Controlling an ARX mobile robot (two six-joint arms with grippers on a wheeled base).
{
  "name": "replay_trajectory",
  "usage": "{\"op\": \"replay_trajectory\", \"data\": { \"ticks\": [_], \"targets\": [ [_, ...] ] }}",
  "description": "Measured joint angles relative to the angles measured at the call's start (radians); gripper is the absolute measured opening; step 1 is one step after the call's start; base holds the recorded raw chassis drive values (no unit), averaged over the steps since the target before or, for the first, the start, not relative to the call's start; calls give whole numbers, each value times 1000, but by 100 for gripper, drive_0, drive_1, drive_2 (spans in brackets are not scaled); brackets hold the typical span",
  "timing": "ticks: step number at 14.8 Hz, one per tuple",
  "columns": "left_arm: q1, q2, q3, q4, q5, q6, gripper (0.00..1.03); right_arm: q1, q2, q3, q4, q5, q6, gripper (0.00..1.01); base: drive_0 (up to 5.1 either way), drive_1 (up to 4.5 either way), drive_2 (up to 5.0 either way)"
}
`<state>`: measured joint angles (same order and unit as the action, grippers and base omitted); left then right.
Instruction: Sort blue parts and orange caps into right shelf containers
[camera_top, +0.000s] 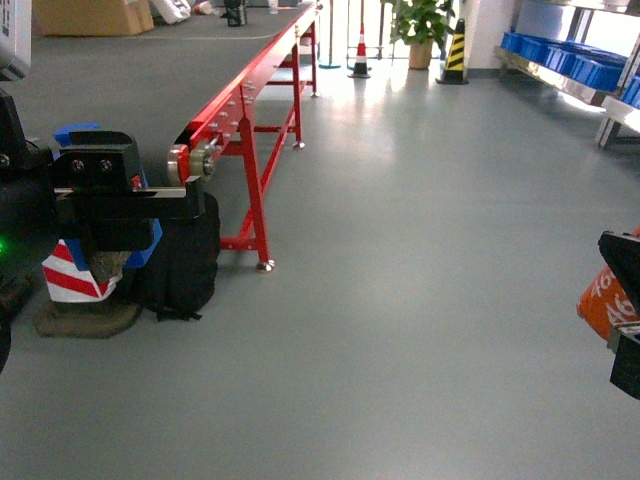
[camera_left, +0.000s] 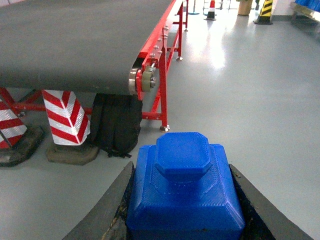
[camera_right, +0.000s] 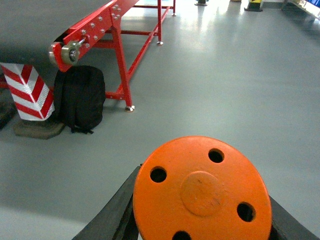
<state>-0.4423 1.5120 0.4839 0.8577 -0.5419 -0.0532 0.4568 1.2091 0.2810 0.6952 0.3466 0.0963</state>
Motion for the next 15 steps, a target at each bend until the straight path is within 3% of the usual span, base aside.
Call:
{"op": "replay_trajectory", "data": {
  "ticks": [15],
  "targets": [
    [0, 0, 0, 3, 0, 0, 40, 0, 0, 0, 2, 2, 0, 44, 407, 64, -452]
  ]
}}
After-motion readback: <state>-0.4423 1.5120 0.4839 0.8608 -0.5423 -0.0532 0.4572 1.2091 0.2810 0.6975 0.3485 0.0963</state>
